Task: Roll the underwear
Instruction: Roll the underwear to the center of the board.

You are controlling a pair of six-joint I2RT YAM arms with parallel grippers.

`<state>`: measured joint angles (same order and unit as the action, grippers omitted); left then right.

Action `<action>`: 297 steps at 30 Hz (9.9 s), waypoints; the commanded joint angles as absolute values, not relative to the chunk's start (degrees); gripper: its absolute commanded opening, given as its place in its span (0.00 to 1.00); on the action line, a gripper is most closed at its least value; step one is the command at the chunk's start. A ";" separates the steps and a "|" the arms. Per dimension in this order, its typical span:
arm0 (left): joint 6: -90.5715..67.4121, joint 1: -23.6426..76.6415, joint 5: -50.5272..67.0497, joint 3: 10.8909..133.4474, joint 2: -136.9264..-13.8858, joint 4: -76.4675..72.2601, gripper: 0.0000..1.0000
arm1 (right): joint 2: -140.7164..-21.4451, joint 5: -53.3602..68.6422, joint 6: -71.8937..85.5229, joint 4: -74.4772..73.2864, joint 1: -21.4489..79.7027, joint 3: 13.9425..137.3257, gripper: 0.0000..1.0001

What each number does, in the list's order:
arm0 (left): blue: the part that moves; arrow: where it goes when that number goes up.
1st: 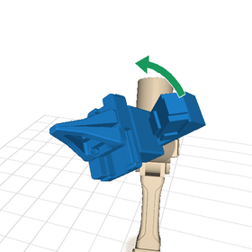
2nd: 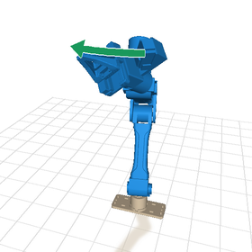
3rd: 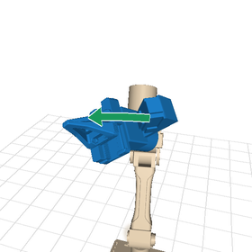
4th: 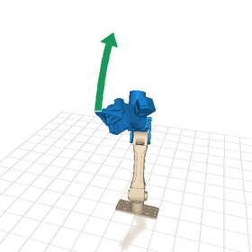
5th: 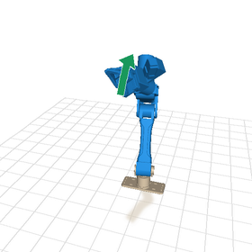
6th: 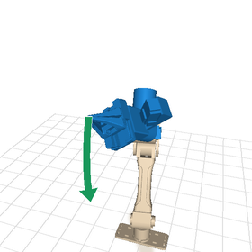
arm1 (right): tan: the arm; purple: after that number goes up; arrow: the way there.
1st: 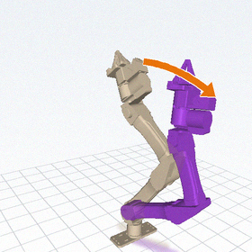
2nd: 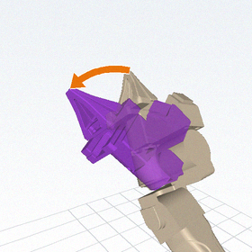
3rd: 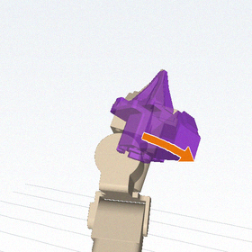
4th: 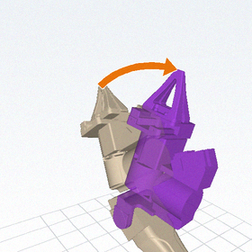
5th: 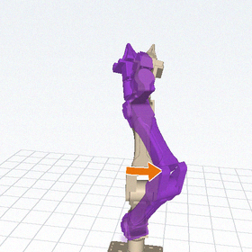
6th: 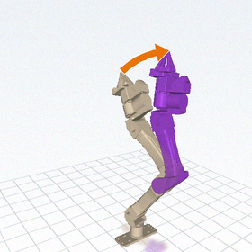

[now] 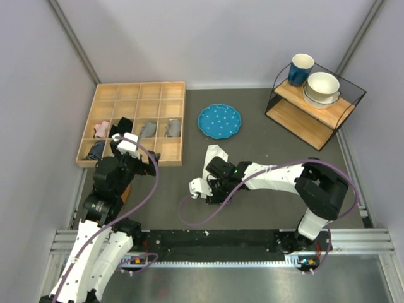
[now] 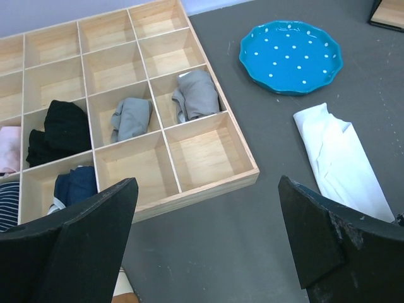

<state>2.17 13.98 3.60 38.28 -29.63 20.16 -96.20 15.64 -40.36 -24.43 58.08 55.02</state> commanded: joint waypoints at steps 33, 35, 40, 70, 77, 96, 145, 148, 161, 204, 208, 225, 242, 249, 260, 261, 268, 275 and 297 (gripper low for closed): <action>5.71 14.24 55.88 31.91 -20.20 2.20 0.92 | -116.00 53.96 -41.48 -58.43 37.10 75.65 0.03; 5.89 14.85 58.44 31.99 -21.79 2.20 0.91 | -118.90 54.58 -42.10 -61.33 36.13 77.51 0.03; 8.42 23.78 56.61 31.99 -27.15 2.46 0.89 | -121.20 56.16 -41.75 -63.10 35.25 80.06 0.04; 31.38 61.17 12.22 39.37 -84.37 -7.03 0.74 | -125.42 56.07 -42.63 -67.59 33.57 83.58 0.05; 29.72 61.35 10.55 43.05 -88.85 -1.61 0.43 | -125.42 56.16 -42.89 -68.03 33.22 83.76 0.05; 18.11 51.42 30.49 52.47 -95.97 12.66 0.00 | -116.20 59.94 -46.05 -68.29 26.37 82.79 0.39; 2.20 33.05 57.48 68.29 -119.97 21.97 0.05 | -89.82 23.66 -65.30 -25.14 50.89 50.27 0.45; 1.41 32.96 56.78 68.12 -119.09 21.53 0.12 | -91.40 21.80 -64.95 -24.61 50.89 50.10 0.45; -4.04 29.36 54.67 64.34 -108.47 16.53 0.37 | -93.69 20.13 -63.11 -24.70 48.96 49.66 0.41; 14.14 36.30 -0.57 13.80 -0.88 -13.44 0.49 | -106.61 19.51 -47.11 -32.60 45.00 66.44 0.12; 18.19 36.30 19.04 17.92 -4.65 -11.78 0.46 | -108.02 24.95 -47.37 -39.96 43.77 69.60 0.03; 28.03 45.78 31.82 33.30 -24.52 4.74 0.45 | -122.16 46.40 -56.25 -74.70 37.00 82.35 0.04; 30.59 46.75 32.41 38.85 -33.89 10.02 0.58 | -126.30 47.90 -58.36 -78.66 34.28 83.67 0.06; 36.38 63.97 24.36 38.32 -52.53 10.37 0.57 | -127.09 47.90 -58.18 -79.36 33.84 84.02 0.06; 40.61 72.77 8.63 42.00 -80.41 2.63 0.54 | -127.44 47.90 -58.54 -79.98 33.84 84.29 0.06; 40.87 72.77 8.00 42.88 -81.72 2.90 0.54 | -127.35 47.81 -58.54 -79.98 33.75 84.29 0.06; 40.87 72.77 1.58 43.69 -87.37 -2.72 0.54 | -127.18 47.81 -58.71 -80.07 33.75 84.20 0.07; 40.78 72.60 -1.67 43.94 -90.17 -3.25 0.55 | -127.35 47.72 -58.89 -80.16 33.84 84.20 0.07; 30.94 60.57 23.01 52.73 -96.41 13.79 0.00 | -117.17 52.12 -61.26 -80.77 27.34 84.55 0.37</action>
